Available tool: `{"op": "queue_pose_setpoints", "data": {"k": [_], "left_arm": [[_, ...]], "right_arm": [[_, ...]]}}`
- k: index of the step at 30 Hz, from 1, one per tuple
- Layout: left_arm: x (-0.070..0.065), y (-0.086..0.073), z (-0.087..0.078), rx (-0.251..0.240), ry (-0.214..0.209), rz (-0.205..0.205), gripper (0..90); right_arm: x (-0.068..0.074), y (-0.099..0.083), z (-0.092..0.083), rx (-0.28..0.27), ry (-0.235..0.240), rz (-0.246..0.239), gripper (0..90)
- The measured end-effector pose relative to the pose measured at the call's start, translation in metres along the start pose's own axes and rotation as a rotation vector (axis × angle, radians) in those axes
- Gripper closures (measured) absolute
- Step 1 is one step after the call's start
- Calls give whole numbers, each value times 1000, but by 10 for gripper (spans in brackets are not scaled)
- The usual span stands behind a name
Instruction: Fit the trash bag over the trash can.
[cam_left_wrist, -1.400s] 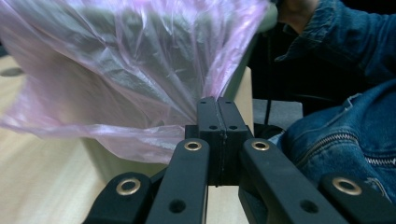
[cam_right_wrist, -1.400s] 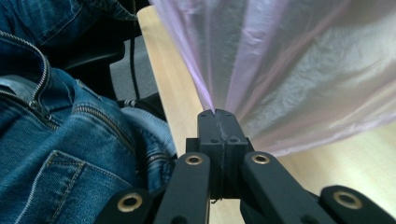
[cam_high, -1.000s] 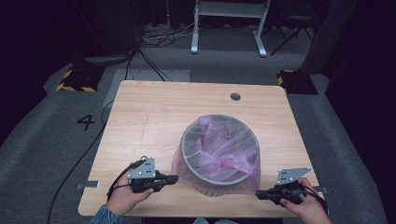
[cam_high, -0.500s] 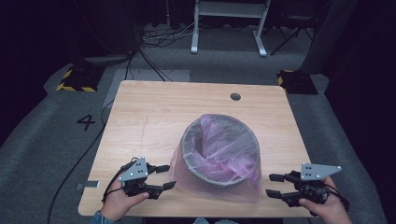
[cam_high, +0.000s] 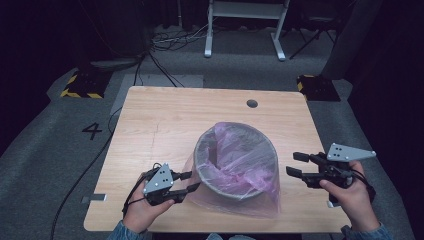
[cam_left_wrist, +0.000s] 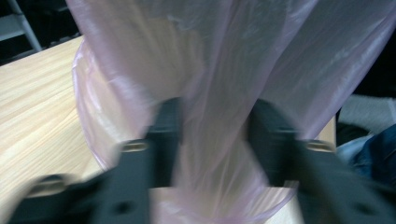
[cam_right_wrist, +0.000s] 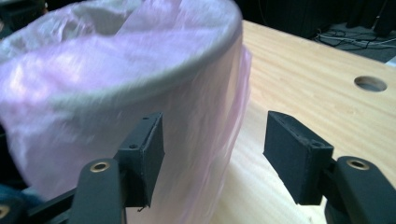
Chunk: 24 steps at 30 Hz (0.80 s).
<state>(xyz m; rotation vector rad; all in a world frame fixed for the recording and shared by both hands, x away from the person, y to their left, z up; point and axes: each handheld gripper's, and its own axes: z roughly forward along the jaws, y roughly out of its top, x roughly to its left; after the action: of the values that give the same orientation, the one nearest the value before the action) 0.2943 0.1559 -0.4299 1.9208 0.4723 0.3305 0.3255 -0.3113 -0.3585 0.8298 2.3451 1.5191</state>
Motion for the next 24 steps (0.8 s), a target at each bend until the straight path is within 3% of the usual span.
{"op": "queue_pose_setpoints", "data": {"k": [2,4,6,8,12,16,19,23,24], "left_arm": [[5,1,-1,0,15,-5,831],[13,2,-1,-11,33,-28,894],[19,3,1,-13,61,-32,899],[28,3,3,-33,66,-55,899],[43,6,9,-82,70,-101,899],[47,9,14,-78,73,-94,899],[47,11,16,-79,64,-86,899],[45,12,16,-81,51,-80,899],[44,12,15,-83,52,-79,899]], "right_arm": [[-2,6,3,-7,3,-1,386],[-2,11,7,-13,8,-4,386],[-2,18,10,-16,-8,-14,386],[-1,26,12,-19,-34,-38,386],[-1,40,18,-40,-43,-39,386],[-3,49,33,-36,-12,-14,385],[-8,51,45,-16,-17,14,387],[-12,50,59,33,-12,41,515],[-12,51,61,31,7,45,603]]}}
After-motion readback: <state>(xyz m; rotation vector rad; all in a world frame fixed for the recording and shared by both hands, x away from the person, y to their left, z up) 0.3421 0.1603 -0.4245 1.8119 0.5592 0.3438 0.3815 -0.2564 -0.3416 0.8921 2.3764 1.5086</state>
